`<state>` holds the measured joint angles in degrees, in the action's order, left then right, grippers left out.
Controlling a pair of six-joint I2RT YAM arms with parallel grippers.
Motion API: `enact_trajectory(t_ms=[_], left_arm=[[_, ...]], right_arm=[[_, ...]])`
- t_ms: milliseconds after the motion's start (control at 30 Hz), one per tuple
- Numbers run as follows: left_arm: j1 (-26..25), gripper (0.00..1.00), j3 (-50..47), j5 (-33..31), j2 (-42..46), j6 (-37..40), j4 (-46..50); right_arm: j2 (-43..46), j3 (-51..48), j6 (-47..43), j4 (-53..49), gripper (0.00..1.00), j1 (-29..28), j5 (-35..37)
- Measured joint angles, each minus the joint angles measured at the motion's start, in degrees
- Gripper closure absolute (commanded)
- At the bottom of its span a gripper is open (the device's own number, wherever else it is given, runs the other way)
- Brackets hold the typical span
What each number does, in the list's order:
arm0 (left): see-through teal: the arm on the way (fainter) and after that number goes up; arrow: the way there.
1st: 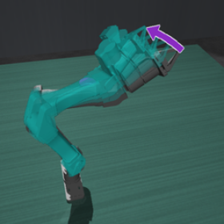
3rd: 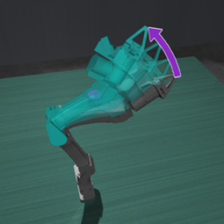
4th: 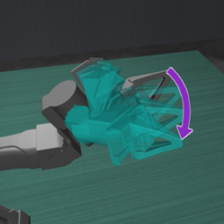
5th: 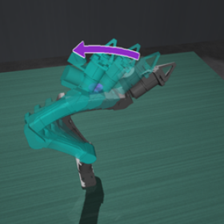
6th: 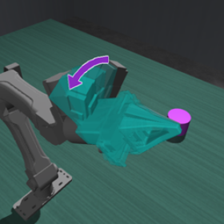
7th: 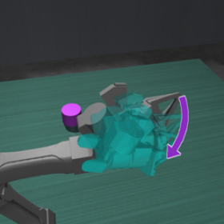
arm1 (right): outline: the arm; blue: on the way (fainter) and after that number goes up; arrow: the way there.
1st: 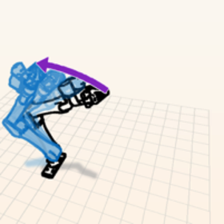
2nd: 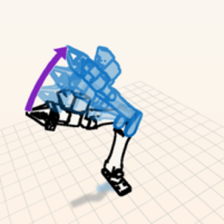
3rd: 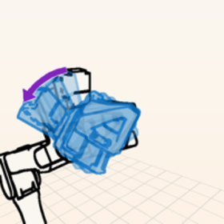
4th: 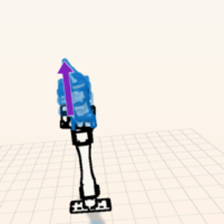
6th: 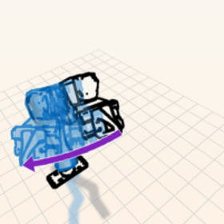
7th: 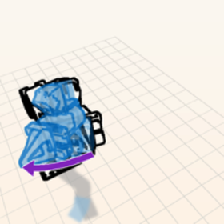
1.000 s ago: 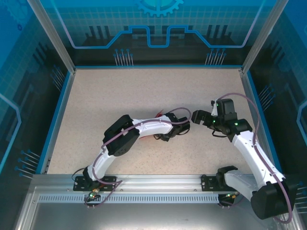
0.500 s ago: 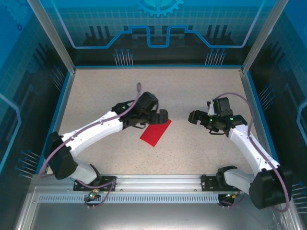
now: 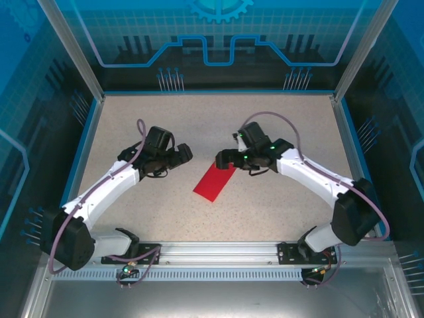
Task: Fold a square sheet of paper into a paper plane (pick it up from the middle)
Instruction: Turn over the paper at the center of the table, then rotate the paper at the center of the table.
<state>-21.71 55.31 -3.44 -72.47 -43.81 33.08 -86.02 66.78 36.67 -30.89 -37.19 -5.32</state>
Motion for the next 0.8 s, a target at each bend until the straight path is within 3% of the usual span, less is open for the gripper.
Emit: enact_trajectory(t_ms=[200, 367, 800], left_arm=[[5.97, 0.01, -3.91, 2.43, 0.79, -1.99, -0.46], [9.64, 0.01, -6.38, 3.69, 4.5, -2.86, -0.44], [13.07, 0.01, -9.46, 4.87, 9.55, -2.86, 0.52]], right_arm=[[-7.04, 6.16, 1.11, 0.57, 0.03, -5.46, 0.83], [-14.6, 11.32, 2.08, 0.46, 0.12, -8.55, 0.76], [-30.56, 19.63, 2.4, -0.83, 0.22, -14.71, -0.39]])
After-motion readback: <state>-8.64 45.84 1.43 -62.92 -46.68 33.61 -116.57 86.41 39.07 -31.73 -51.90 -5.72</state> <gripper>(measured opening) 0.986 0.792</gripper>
